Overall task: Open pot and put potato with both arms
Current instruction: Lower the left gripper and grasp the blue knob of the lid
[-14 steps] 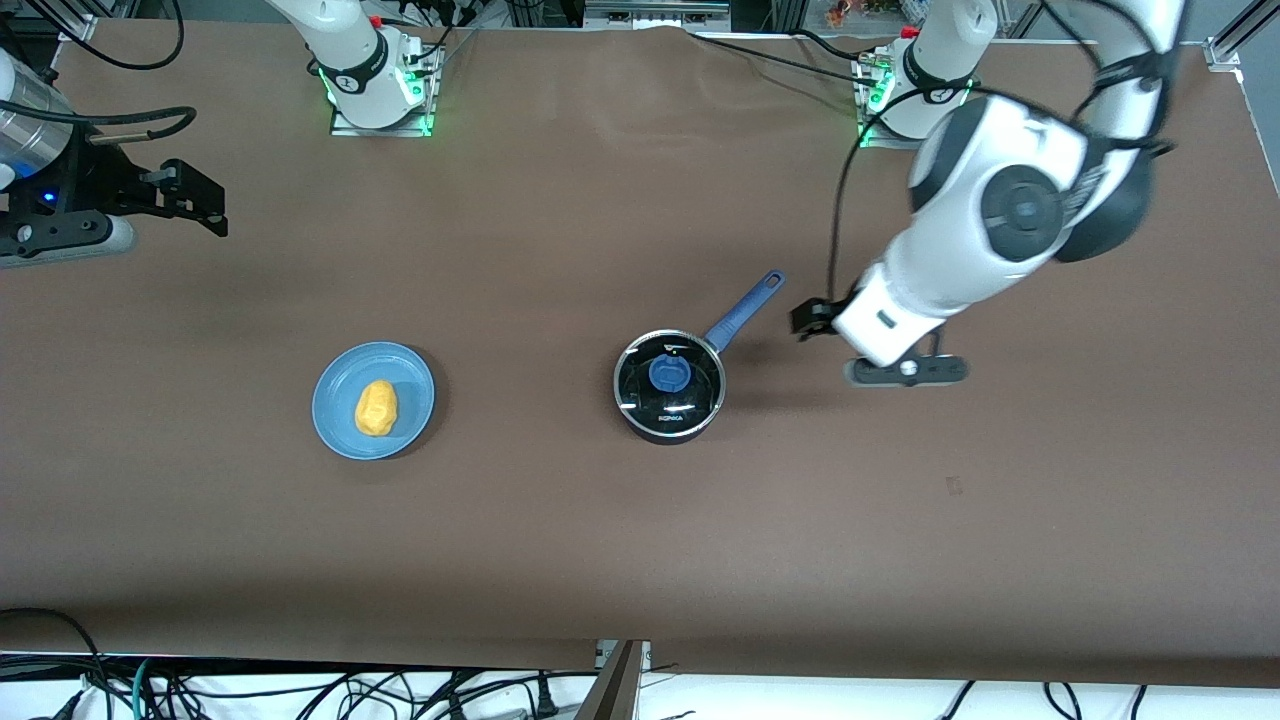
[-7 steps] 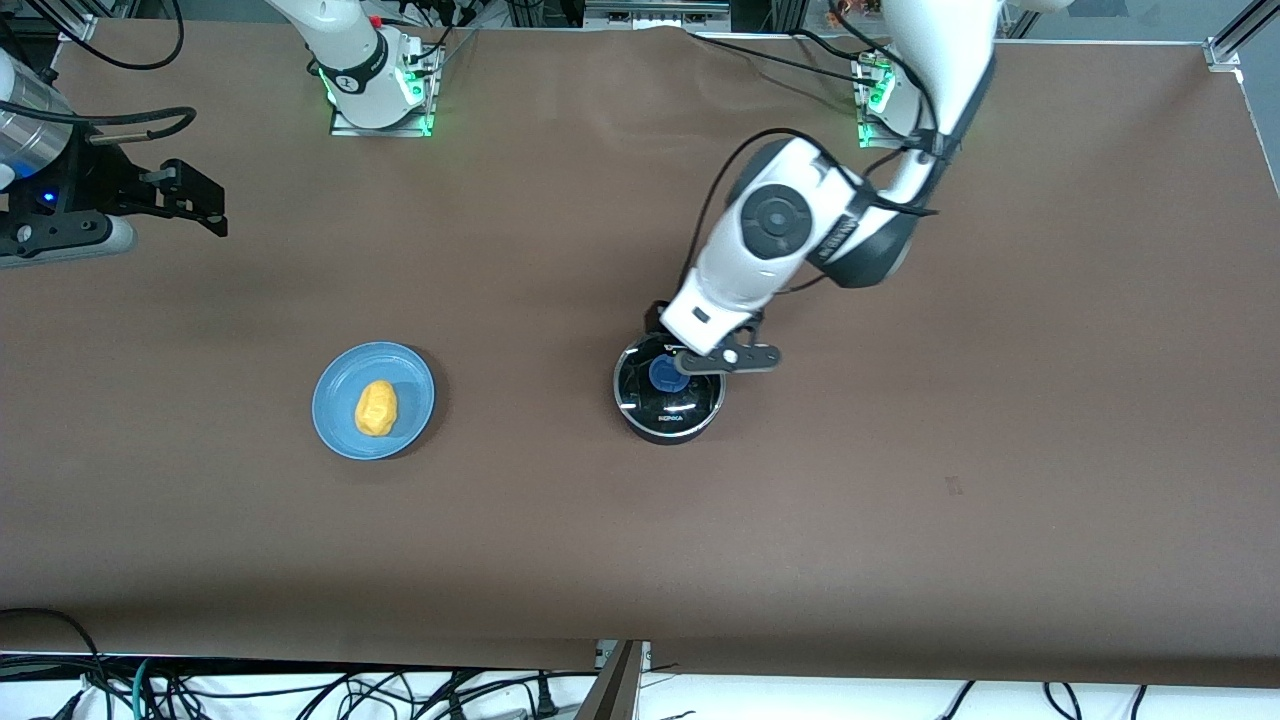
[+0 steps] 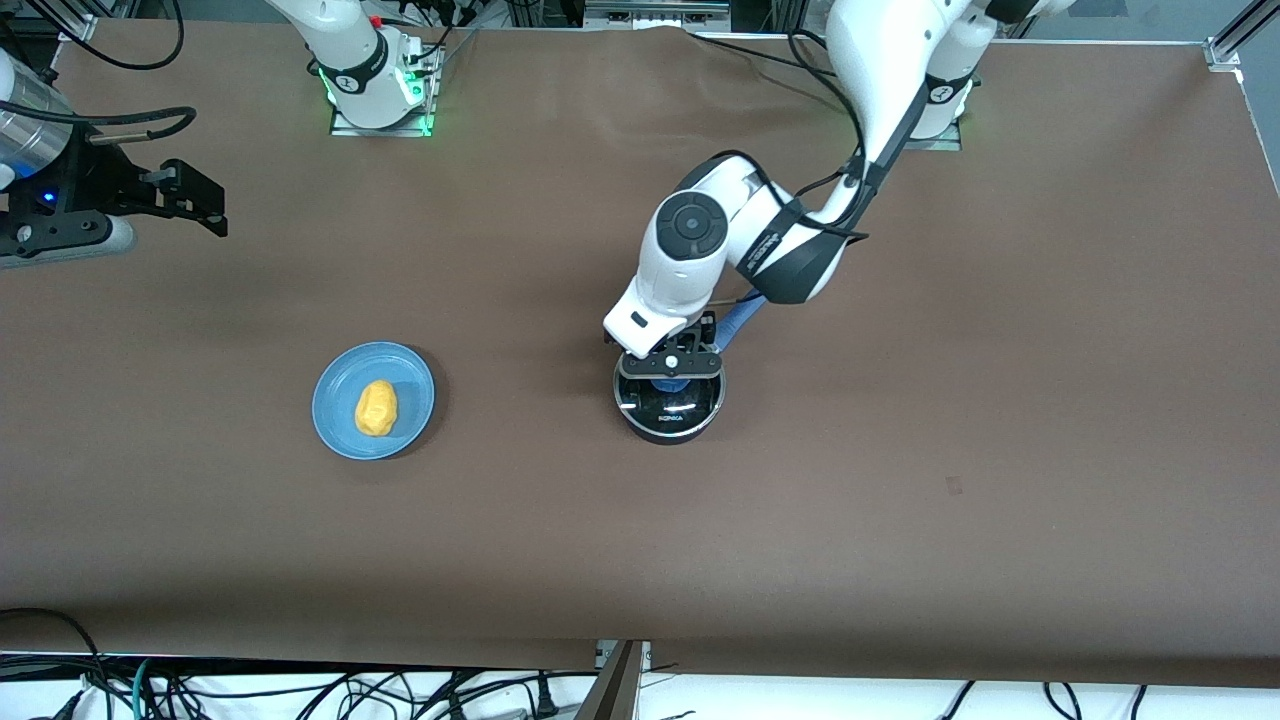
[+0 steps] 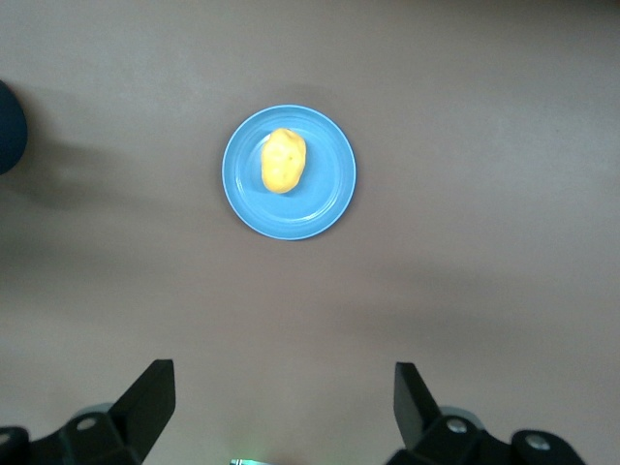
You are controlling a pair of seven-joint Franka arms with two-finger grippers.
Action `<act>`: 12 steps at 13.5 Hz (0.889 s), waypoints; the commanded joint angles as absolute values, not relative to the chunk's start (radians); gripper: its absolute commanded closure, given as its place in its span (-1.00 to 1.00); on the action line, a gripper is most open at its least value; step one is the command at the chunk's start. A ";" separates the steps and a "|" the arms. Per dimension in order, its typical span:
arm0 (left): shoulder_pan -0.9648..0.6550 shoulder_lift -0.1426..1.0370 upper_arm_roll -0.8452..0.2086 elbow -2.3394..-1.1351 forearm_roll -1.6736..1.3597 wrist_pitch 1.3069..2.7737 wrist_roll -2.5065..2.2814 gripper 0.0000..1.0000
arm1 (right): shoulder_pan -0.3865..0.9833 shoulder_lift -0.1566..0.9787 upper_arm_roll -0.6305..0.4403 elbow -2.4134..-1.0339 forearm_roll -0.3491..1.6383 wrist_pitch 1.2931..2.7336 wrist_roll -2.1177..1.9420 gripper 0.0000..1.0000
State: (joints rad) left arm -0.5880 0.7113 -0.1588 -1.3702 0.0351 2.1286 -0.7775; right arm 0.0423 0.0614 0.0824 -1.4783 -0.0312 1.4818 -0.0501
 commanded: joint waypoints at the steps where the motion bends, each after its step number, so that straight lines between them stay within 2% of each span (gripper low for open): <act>1: -0.597 0.738 -0.150 -1.331 0.081 2.115 -0.782 -1.00 | 0.041 0.071 0.084 -1.456 -0.037 1.465 -0.049 -1.00; 12: -0.591 0.773 -0.147 -1.327 0.118 2.157 -0.772 -1.00 | 0.041 0.071 0.084 -1.456 -0.038 1.468 -0.049 -1.00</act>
State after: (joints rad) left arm -0.5874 0.7586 -0.1500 -1.3622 0.0883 2.1597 -0.7749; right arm 0.0423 0.0615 0.0823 -1.4784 -0.0312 1.4817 -0.0501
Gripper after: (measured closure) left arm 0.000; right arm 0.000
